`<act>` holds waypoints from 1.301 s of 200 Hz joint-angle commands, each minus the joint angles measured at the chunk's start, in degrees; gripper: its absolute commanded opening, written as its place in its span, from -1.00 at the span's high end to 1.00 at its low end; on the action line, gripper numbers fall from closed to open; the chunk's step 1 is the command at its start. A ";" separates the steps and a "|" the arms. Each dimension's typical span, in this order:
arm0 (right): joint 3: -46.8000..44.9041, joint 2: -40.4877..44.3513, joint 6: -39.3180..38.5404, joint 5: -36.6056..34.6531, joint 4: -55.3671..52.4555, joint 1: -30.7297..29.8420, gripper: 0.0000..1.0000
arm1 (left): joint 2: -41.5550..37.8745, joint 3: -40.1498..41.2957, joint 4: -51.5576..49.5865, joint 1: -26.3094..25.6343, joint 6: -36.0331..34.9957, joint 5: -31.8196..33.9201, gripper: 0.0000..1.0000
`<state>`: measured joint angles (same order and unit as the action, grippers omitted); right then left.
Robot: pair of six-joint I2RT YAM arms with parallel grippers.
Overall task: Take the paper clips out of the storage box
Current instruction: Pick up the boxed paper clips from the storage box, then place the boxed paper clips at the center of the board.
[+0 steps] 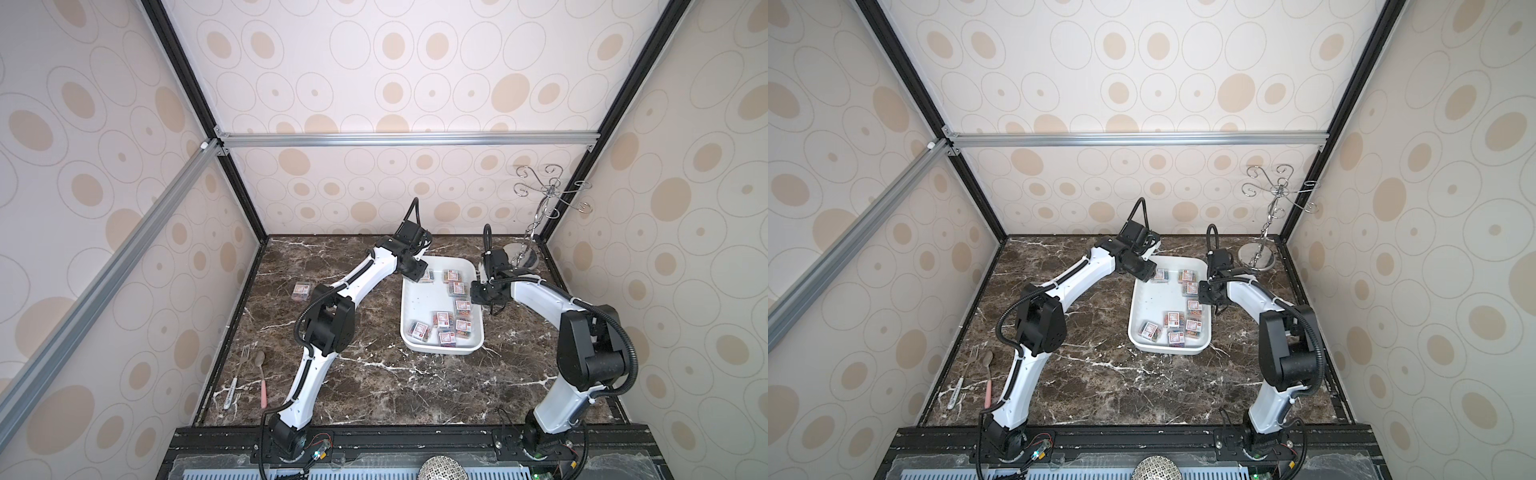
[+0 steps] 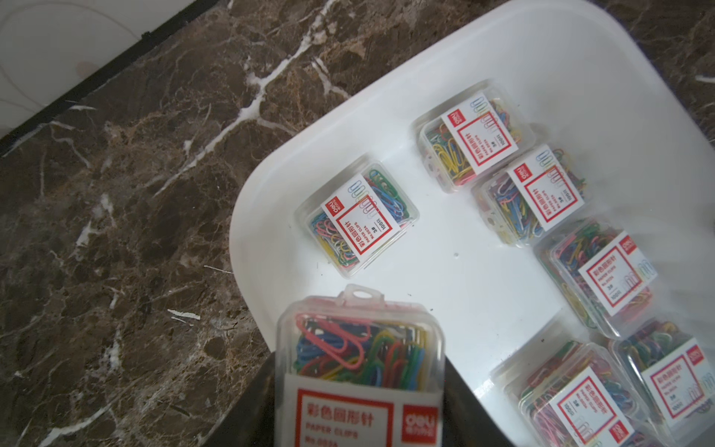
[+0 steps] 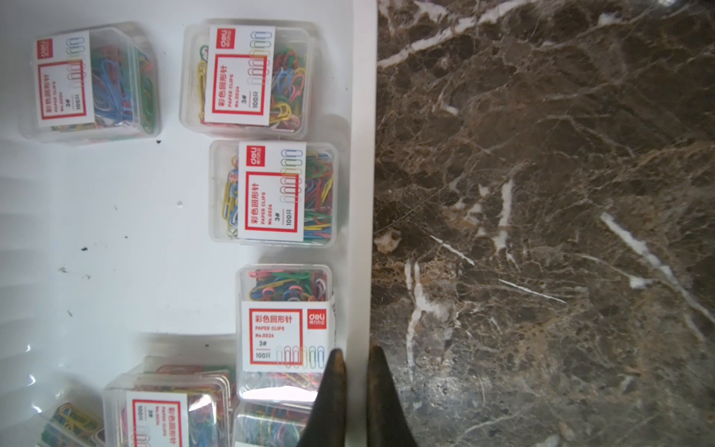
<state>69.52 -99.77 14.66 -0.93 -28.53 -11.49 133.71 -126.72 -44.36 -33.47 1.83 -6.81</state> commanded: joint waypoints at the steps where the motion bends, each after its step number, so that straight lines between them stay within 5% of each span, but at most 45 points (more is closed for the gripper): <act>1: -1.38 -0.38 -2.42 2.15 -3.13 0.05 1.00 | -2.80 -2.87 -1.27 0.97 1.07 1.00 -0.01; 49: -2.35 -0.74 -1.67 2.77 -2.11 0.04 1.00 | -4.87 -0.52 -1.86 3.79 1.66 2.89 0.00; 180: -1.84 -0.52 -1.13 2.95 -2.60 0.04 1.00 | -18.49 30.77 12.19 14.63 8.83 10.36 -0.01; 260: -2.17 0.27 -0.44 3.21 -2.93 -0.04 1.00 | -20.22 44.22 19.24 17.30 15.07 10.71 0.00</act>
<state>69.08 -99.63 15.16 0.23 -27.94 -11.14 115.72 -83.70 -28.71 -16.43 13.67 3.38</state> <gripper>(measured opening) 0.090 0.531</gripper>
